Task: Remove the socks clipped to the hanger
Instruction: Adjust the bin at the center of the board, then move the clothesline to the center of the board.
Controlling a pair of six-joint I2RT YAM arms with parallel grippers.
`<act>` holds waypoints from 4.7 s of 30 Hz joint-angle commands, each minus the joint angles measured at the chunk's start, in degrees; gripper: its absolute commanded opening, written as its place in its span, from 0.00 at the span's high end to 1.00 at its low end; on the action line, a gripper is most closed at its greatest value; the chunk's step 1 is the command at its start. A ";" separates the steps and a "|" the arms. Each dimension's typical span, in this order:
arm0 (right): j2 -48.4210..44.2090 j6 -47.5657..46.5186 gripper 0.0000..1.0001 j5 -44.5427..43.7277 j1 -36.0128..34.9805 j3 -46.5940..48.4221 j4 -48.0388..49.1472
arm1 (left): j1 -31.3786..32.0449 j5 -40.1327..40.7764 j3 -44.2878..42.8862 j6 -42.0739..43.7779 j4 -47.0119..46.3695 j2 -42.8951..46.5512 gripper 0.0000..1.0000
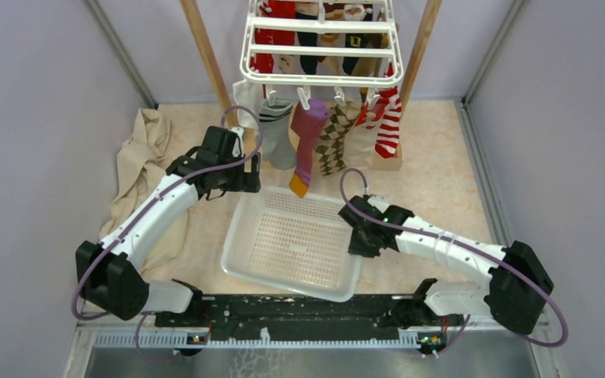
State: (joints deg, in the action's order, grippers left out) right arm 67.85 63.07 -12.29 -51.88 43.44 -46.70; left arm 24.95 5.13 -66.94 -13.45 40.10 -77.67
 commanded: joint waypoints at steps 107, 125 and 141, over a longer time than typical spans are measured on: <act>39.15 -40.72 0.51 8.10 49.85 27.28 39.03 | -17.03 7.54 -21.89 3.89 -27.66 -40.54 0.12; 40.47 -43.43 0.62 4.24 47.31 27.67 32.90 | -18.76 5.80 -25.23 2.89 -28.53 -44.76 0.34; 41.60 -43.96 0.81 3.07 47.23 28.33 28.70 | -19.06 6.59 -21.28 -0.69 -21.98 -42.19 0.68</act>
State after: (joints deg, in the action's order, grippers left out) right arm 108.18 21.37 -6.96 -3.92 71.05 -11.60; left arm 6.48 10.48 -91.66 -11.62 12.56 -122.58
